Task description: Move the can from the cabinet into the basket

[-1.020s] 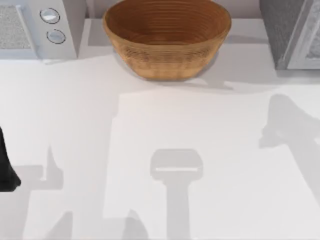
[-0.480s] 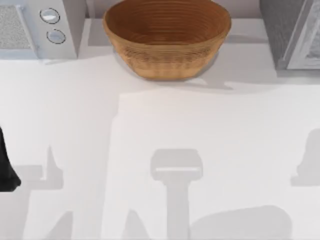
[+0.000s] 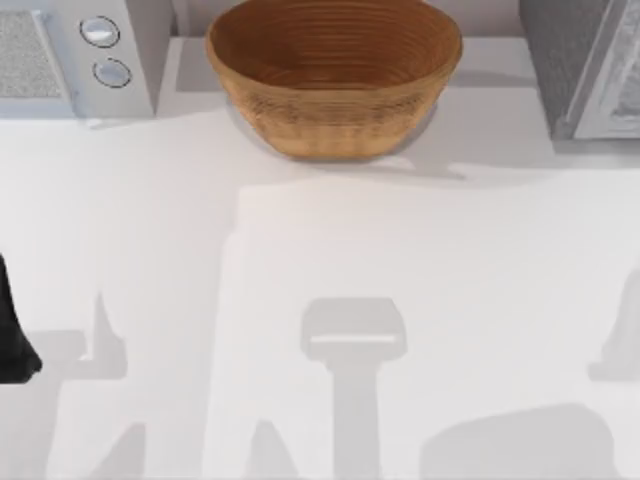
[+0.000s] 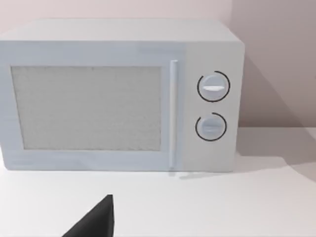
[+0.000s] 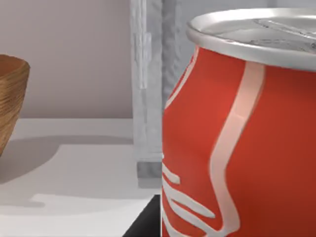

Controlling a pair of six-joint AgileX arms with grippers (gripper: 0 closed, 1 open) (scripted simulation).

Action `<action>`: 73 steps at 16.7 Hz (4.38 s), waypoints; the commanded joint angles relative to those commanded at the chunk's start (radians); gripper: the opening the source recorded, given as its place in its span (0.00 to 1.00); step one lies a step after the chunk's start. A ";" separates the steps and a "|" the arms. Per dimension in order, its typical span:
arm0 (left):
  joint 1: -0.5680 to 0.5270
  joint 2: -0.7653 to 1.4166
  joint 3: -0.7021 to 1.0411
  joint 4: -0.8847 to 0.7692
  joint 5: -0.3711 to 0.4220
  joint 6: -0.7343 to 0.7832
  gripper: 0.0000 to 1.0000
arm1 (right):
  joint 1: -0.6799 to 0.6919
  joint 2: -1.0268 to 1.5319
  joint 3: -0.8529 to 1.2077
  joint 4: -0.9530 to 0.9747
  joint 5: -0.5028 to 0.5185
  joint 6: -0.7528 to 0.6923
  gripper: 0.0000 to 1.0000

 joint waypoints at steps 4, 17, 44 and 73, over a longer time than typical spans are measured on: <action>0.000 0.000 0.000 0.000 0.000 0.000 1.00 | 0.014 0.038 0.023 0.006 0.013 0.002 0.00; 0.000 0.000 0.000 0.000 0.000 0.000 1.00 | 0.345 1.110 0.877 0.264 0.358 0.012 0.00; 0.000 0.000 0.000 0.000 0.000 0.000 1.00 | 0.642 2.335 1.823 0.502 0.667 0.016 0.00; 0.000 0.000 0.000 0.000 0.000 0.000 1.00 | 0.642 2.336 1.824 0.501 0.666 0.016 1.00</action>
